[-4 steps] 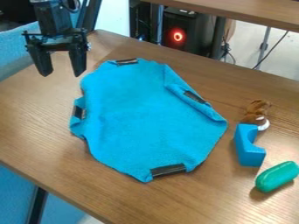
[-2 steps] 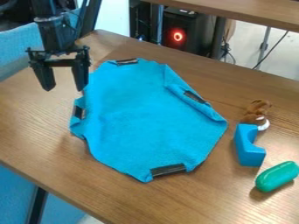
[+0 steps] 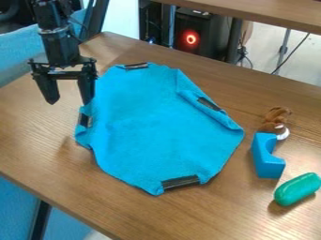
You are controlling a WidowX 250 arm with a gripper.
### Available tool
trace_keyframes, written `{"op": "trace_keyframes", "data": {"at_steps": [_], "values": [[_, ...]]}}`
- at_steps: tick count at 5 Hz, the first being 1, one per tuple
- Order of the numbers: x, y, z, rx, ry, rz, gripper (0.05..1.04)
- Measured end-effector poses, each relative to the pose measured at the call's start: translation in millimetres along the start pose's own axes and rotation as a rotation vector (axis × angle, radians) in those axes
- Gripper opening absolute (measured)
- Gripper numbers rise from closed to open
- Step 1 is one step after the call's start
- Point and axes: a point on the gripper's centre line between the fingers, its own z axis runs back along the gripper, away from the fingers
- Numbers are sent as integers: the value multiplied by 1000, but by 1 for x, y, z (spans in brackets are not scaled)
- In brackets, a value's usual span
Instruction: Fold the cloth from left to right
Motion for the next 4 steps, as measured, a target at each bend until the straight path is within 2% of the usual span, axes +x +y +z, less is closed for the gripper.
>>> {"op": "trace_keyframes", "data": {"at_steps": [1,4], "values": [[4,5,0,31,-25,15,1000],[3,4,-17,90,-30,16,1000]]}}
